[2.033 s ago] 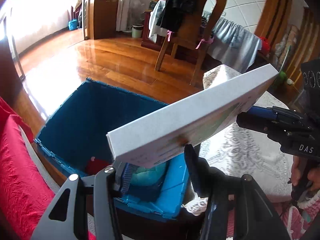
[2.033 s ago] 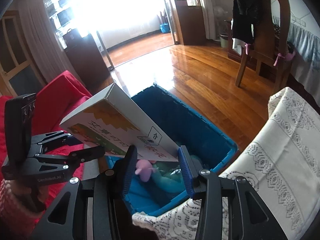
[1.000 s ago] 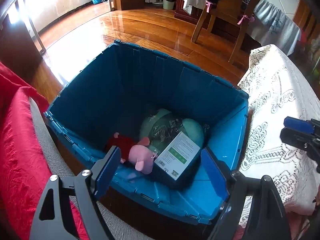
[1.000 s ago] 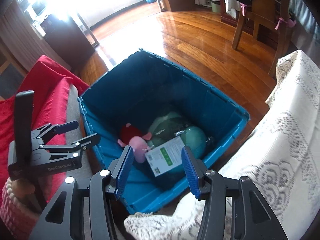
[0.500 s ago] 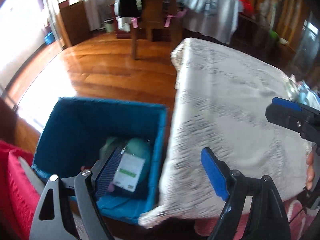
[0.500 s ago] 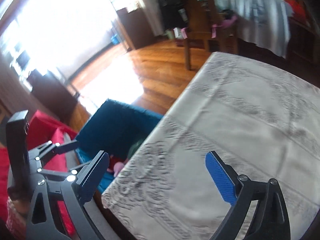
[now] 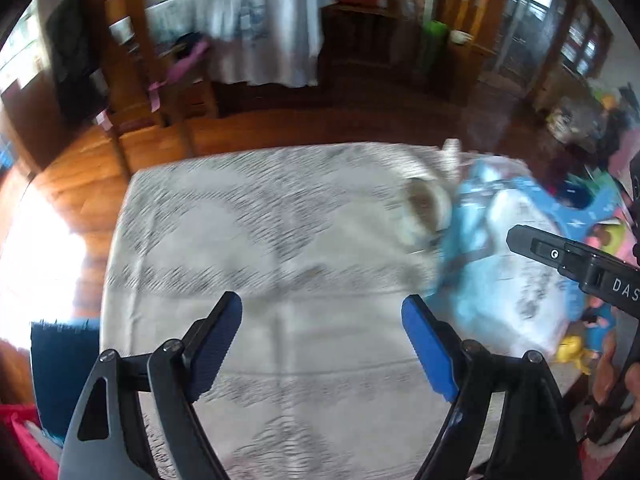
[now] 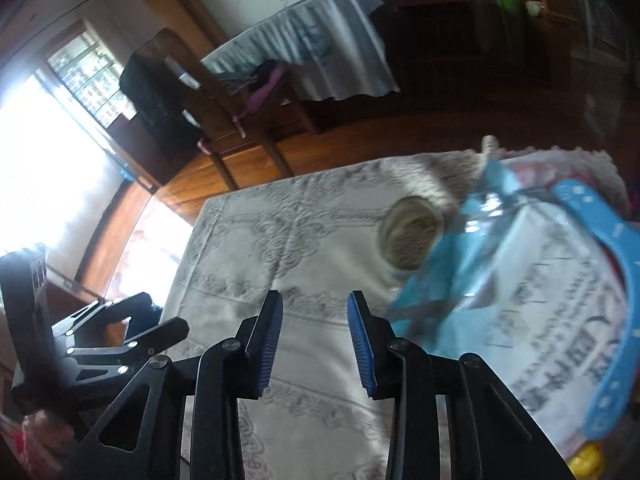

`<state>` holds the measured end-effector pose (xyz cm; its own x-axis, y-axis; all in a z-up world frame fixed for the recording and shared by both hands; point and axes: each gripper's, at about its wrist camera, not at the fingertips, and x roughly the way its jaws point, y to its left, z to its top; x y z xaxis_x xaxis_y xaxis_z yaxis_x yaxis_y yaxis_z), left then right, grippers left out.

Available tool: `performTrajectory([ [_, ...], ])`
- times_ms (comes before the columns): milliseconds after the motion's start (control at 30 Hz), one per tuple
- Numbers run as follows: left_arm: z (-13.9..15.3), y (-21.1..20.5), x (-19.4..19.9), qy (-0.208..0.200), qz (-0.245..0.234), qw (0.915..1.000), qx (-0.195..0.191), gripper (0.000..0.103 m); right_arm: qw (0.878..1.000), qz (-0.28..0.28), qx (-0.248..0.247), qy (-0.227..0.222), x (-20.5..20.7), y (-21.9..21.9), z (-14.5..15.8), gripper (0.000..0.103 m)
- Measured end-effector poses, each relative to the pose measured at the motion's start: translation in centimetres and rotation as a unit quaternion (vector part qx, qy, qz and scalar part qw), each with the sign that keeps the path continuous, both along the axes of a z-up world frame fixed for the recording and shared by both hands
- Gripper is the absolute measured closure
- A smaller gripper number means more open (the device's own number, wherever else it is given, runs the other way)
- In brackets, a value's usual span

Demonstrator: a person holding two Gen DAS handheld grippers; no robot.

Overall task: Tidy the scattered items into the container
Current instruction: 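Move both grippers back to the pile toward the blue boomerang, then grasp the blue boomerang arm with the right gripper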

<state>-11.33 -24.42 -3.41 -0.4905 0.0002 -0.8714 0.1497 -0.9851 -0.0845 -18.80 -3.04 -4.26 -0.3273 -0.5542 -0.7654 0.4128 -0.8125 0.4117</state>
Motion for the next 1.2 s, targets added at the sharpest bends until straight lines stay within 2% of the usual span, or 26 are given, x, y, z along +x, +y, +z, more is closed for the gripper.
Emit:
performTrajectory([
  [100, 3.5, 5.8, -2.8, -0.020, -0.031, 0.9991, 0.021, 0.021, 0.999, -0.041, 0.020, -0.021, -1.4, 7.2, 4.0, 0.069],
  [233, 7.2, 12.2, -4.4, -0.046, -0.053, 0.9967, 0.042, 0.021, 0.994, -0.090, 0.041, -0.052, -2.4, 15.6, 8.2, 0.069],
  [367, 8.8, 16.6, -5.8, -0.062, -0.067, 0.9935, 0.068, 0.018, 0.987, -0.125, 0.081, -0.063, -3.6, 21.8, 11.4, 0.069],
  [467, 8.9, 18.7, -6.6, -0.076, -0.081, 0.9902, 0.085, 0.013, 0.981, -0.146, 0.097, -0.082, -4.3, 24.2, 12.2, 0.069],
  [567, 8.2, 20.3, -7.7, -0.082, -0.090, 0.9888, 0.086, 0.013, 0.976, -0.160, 0.115, -0.096, -4.6, 26.0, 12.4, 0.069],
  [667, 6.8, 21.6, -8.5, -0.093, -0.076, 0.9885, 0.092, 0.013, 0.974, -0.151, 0.132, -0.109, -5.8, 27.7, 11.7, 0.069],
  [833, 3.2, 24.3, -9.8, -0.125, -0.043, 0.9869, 0.092, 0.013, 0.975, -0.119, 0.133, -0.129, -9.5, 31.1, 10.0, 0.068],
  [967, 0.6, 26.9, -10.3, -0.136, 0.010, 0.9856, 0.100, 0.013, 0.976, -0.062, 0.153, -0.143, -13.6, 32.8, 7.8, 0.058],
  [1033, -0.5, 28.2, -10.1, -0.137, 0.020, 0.9851, 0.102, 0.013, 0.976, -0.037, 0.159, -0.146, -15.1, 33.2, 6.9, 0.037],
  [1067, -0.9, 28.7, -9.8, -0.137, 0.024, 0.9850, 0.102, 0.013, 0.976, -0.025, 0.161, -0.146, -15.6, 33.2, 6.5, 0.022],
  [1100, -1.4, 29.1, -9.5, -0.137, 0.028, 0.9849, 0.102, 0.013, 0.975, -0.012, 0.163, -0.147, -16.0, 33.1, 6.1, 0.017],
  [1200, -2.8, 30.5, -8.5, -0.137, 0.040, 0.9845, 0.102, 0.013, 0.974, 0.021, 0.168, -0.152, -16.8, 32.5, 4.8, 0.017],
])
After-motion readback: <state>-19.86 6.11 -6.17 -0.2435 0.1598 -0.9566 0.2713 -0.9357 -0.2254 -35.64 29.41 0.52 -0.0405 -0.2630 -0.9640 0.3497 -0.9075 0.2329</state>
